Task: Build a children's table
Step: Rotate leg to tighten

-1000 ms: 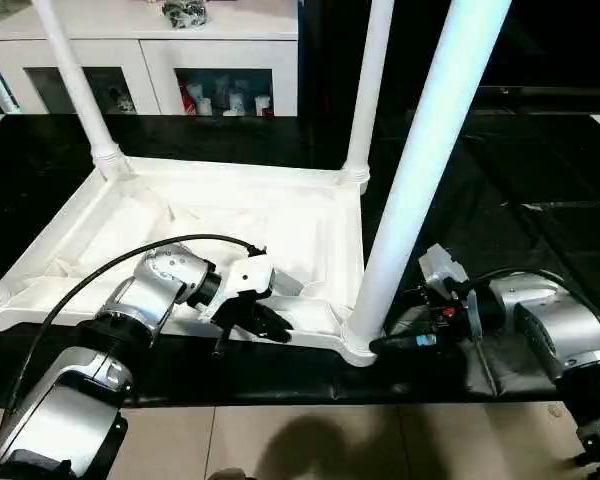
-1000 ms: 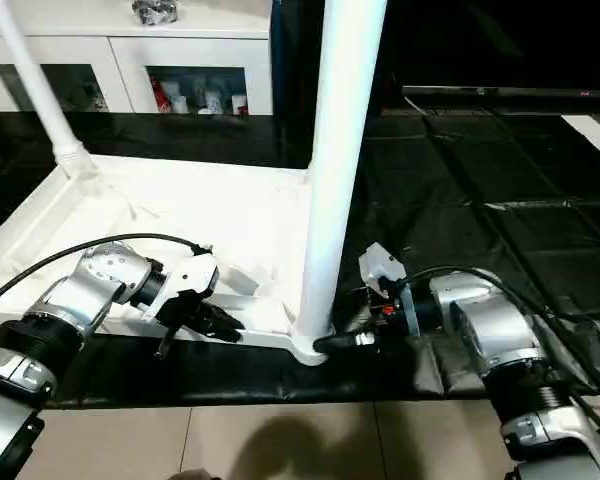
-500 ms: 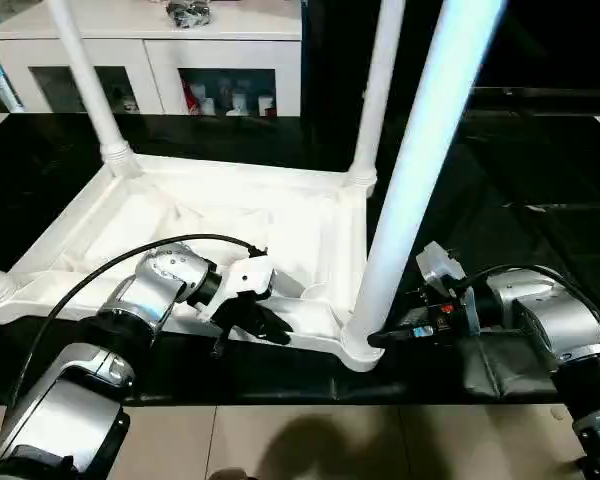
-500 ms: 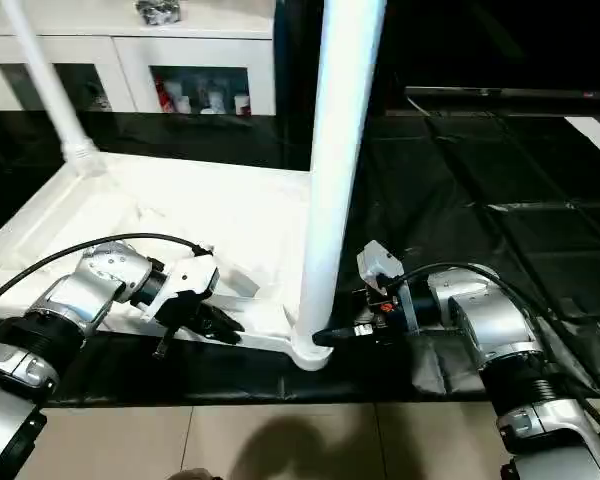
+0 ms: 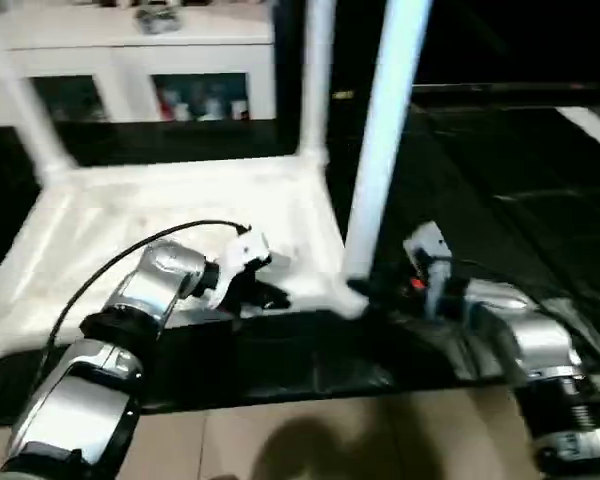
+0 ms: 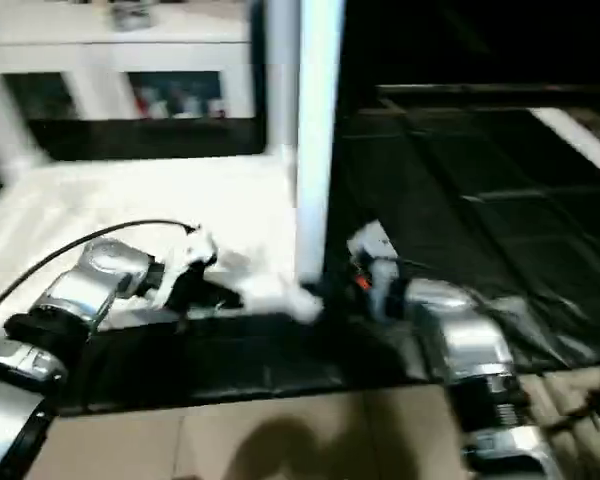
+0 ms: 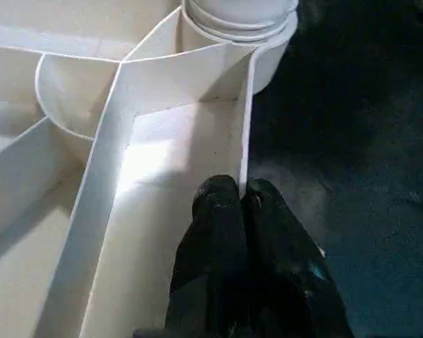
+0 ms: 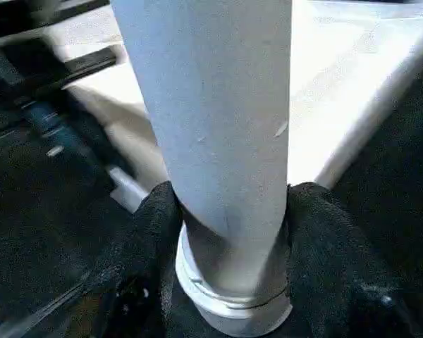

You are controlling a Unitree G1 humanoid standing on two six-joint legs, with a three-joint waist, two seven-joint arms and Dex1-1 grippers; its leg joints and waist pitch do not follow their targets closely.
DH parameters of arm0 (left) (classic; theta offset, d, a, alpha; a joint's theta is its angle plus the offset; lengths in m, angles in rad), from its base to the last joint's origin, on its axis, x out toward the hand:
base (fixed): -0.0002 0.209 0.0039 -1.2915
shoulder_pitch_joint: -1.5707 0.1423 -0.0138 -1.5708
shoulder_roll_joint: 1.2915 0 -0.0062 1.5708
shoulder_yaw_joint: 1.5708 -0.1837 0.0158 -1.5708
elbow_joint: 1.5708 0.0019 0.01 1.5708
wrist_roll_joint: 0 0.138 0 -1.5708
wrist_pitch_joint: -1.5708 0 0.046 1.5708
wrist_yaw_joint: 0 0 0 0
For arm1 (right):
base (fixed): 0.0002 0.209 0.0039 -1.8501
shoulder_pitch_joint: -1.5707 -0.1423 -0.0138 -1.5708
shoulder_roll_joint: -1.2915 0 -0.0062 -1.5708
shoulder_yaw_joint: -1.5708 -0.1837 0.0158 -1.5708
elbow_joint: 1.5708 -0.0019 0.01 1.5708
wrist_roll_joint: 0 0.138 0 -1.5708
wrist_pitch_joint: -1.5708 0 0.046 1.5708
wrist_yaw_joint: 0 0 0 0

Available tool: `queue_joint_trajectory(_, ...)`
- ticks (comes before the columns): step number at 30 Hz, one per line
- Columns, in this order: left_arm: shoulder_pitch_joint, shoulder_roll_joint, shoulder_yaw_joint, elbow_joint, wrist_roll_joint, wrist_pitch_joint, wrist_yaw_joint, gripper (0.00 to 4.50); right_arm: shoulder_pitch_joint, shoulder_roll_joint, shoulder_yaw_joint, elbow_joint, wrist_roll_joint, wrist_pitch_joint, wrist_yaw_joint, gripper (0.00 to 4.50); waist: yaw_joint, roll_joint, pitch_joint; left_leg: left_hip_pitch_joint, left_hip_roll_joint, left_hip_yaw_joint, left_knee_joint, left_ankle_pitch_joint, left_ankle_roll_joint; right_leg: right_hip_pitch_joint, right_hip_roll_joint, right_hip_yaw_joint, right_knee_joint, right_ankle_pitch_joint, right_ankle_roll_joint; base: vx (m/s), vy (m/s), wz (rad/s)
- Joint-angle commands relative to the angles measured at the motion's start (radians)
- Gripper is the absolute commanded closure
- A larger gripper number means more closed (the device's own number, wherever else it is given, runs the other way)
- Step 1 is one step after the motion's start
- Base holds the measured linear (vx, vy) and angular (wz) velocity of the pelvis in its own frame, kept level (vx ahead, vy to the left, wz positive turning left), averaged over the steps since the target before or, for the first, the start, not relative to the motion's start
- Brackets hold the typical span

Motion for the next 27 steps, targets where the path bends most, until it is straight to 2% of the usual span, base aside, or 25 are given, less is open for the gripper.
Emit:
queue_joint_trajectory(1, -0.026, -0.062, 0.033, -0.059, -0.021, 0.06, 0.122, 4.5, -0.018, 0.105, 0.067, 0.011, -0.023, 0.044, -0.112, 2.55, -0.003, -0.004, -0.063, 0.009, 0.021, -0.015, -0.072, -0.262, 0.001, 0.044, -0.072, 0.046, -0.089, -0.407, -0.152, 0.0, 0.0, 0.0)
queue_joint_trajectory(5, -0.028, -0.111, 0.062, -0.091, -0.011, 0.125, 0.258, 4.5, -0.067, 0.205, 0.049, 0.059, -0.057, 0.036, -0.278, 2.56, -0.015, -0.001, -0.066, 0.009, 0.02, -0.014, -0.071, -0.248, 0.003, 0.045, -0.069, 0.048, -0.084, -0.347, -0.175, 0.0, 0.0, 0.0)
queue_joint_trajectory(7, -0.026, -0.113, 0.061, -0.094, -0.01, 0.125, 0.261, 4.5, -0.067, 0.207, 0.051, 0.06, -0.061, 0.023, -0.279, 2.56, -0.014, -0.002, -0.066, 0.01, 0.019, -0.011, -0.069, -0.237, 0.013, 0.047, -0.068, 0.051, -0.086, -0.314, -0.178, 0.0, 0.0, 0.0)
queue_joint_trajectory(8, -0.022, -0.115, 0.061, -0.102, -0.01, 0.125, 0.264, 4.5, -0.061, 0.208, 0.055, 0.051, -0.058, 0.014, -0.266, 2.01, -0.013, -0.002, -0.068, 0.007, 0.019, -0.011, -0.069, -0.222, 0.02, 0.05, -0.068, 0.052, -0.082, -0.277, -0.181, 0.0, 0.0, 0.0)
queue_joint_trajectory(11, -0.018, -0.111, 0.058, -0.108, -0.008, 0.111, 0.263, 4.5, -0.043, 0.214, 0.039, 0.017, -0.017, 0.024, -0.23, 1.87, -0.011, -0.002, -0.068, 0.006, 0.019, -0.009, -0.068, -0.205, 0.036, 0.053, -0.068, 0.053, -0.079, -0.238, -0.189, 0.0, 0.0, 0.0)
queue_joint_trajectory(12, -0.017, -0.105, 0.058, -0.108, -0.009, 0.111, 0.255, 4.5, -0.039, 0.207, 0.04, 0.008, -0.018, 0.017, -0.222, 1.68, -0.009, 0.003, -0.068, 0.004, 0.018, -0.01, -0.068, -0.2, 0.038, 0.054, -0.068, 0.052, -0.078, -0.238, -0.188, 0.0, 0.0, 0.0)
queue_joint_trajectory(13, -0.013, -0.097, 0.055, -0.111, -0.01, 0.101, 0.242, 4.5, -0.033, 0.2, 0.038, -0.005, -0.012, 0.007, -0.208, 1.59, -0.011, 0.003, -0.067, 0.004, 0.018, -0.009, -0.069, -0.213, 0.035, 0.053, -0.067, 0.051, -0.082, -0.252, -0.184, 0.0, 0.0, 0.0)
queue_joint_trajectory(14, -0.01, -0.091, 0.053, -0.115, -0.011, 0.094, 0.232, 4.5, -0.027, 0.194, 0.037, -0.016, -0.006, -0.001, -0.194, 1.59, -0.013, 0.015, -0.066, 0.005, 0.018, -0.011, -0.071, -0.232, 0.028, 0.053, -0.066, 0.05, -0.084, -0.261, -0.181, 0.0, 0.0, 0.0)
queue_joint_trajectory(15, -0.006, -0.088, 0.051, -0.118, -0.011, 0.093, 0.227, 4.5, -0.023, 0.188, 0.034, -0.025, 0.001, -0.006, -0.181, 1.51, -0.016, 0.01, -0.066, 0.003, 0.018, -0.012, -0.072, -0.239, 0.027, 0.055, -0.065, 0.049, -0.085, -0.262, -0.179, 0.0, 0.0, 0.0)
queue_joint_trajectory(16, -0.003, -0.086, 0.05, -0.121, -0.011, 0.092, 0.222, 4.5, -0.019, 0.183, 0.032, -0.031, 0.007, -0.01, -0.17, 1.42, -0.018, 0.016, -0.066, 0.005, 0.02, -0.013, -0.073, -0.258, 0.025, 0.056, -0.065, 0.049, -0.086, -0.261, -0.18, 0.0, 0.0, 0.0)
queue_joint_trajectory(17, 0.011, -0.076, 0.04, -0.126, -0.009, 0.071, 0.2, 4.5, -0.001, 0.152, 0.031, -0.056, 0.025, -0.022, -0.119, 1.42, -0.021, 0.007, -0.067, 0.002, 0.017, -0.013, -0.071, -0.264, 0.033, 0.06, -0.064, 0.048, -0.085, -0.258, -0.183, 0.0, 0.0, 0.0)
queue_joint_trajectory(18, 0.018, -0.069, 0.032, -0.126, -0.007, 0.05, 0.181, 4.5, 0.011, 0.128, 0.033, -0.068, 0.034, -0.026, -0.085, 1.21, -0.021, 0.01, -0.067, -0.001, 0.018, -0.014, -0.07, -0.253, 0.042, 0.062, -0.066, 0.048, -0.084, -0.25, -0.186, 0.0, 0.0, 0.0)
queue_joint_trajectory(20, 0.025, -0.059, 0.017, -0.124, -0.006, 0.017, 0.141, 4.5, 0.027, 0.082, 0.031, -0.083, 0.049, -0.022, -0.026, 1.12, -0.021, 0.011, -0.068, 0.001, 0.02, -0.014, -0.068, -0.235, 0.052, 0.061, -0.065, 0.048, -0.085, -0.238, -0.193, 0.0, 0.0, 0.0)
queue_joint_trajectory(21, 0.027, -0.054, 0.013, -0.121, -0.008, 0.015, 0.121, 4.5, 0.035, 0.052, 0.028, -0.089, 0.06, -0.017, 0.014, 1.01, -0.021, 0.018, -0.068, 0.001, 0.02, -0.012, -0.067, -0.232, 0.054, 0.058, -0.065, 0.049, -0.083, -0.229, -0.2, 0.0, 0.0, 0.0)
queue_joint_trajectory(22, 0.03, -0.047, 0.005, -0.118, -0.006, -0.001, 0.098, 4.5, 0.044, 0.015, 0.028, -0.098, 0.068, -0.02, 0.062, 0.91, -0.02, 0.016, -0.069, 0.003, 0.02, -0.011, -0.066, -0.232, 0.057, 0.058, -0.064, 0.049, -0.083, -0.221, -0.205, 0.0, 0.0, 0.0)
queue_joint_trajectory(23, 0.032, -0.04, -0.002, -0.117, -0.004, -0.016, 0.081, 4.5, 0.051, -0.012, 0.028, -0.106, 0.076, -0.017, 0.099, 0.83, -0.008, 0.02, -0.069, 0.006, 0.024, -0.01, -0.063, -0.213, 0.066, 0.056, -0.063, 0.051, -0.079, -0.187, -0.217, 0.0, 0.0, 0.0)
queue_joint_trajectory(24, 0.033, -0.033, -0.011, -0.115, -0.003, -0.028, 0.055, 4.5, 0.057, -0.047, 0.03, -0.114, 0.083, -0.013, 0.144, 0.76, -0.004, 0.022, -0.069, 0.005, 0.024, -0.009, -0.063, -0.212, 0.068, 0.057, -0.062, 0.051, -0.078, -0.181, -0.221, 0.0, 0.0, 0.0)
queue_joint_trajectory(27, 0.032, -0.008, -0.037, -0.105, 0.003, -0.073, -0.011, 4.5, 0.066, -0.134, 0.034, -0.123, 0.087, -0.02, 0.258, 0.47, 0.01, 0.022, -0.068, 0.001, 0.024, -0.01, -0.062, -0.214, 0.069, 0.06, -0.064, 0.049, -0.077, -0.19, -0.216, 0.0, 0.0, 0.0)
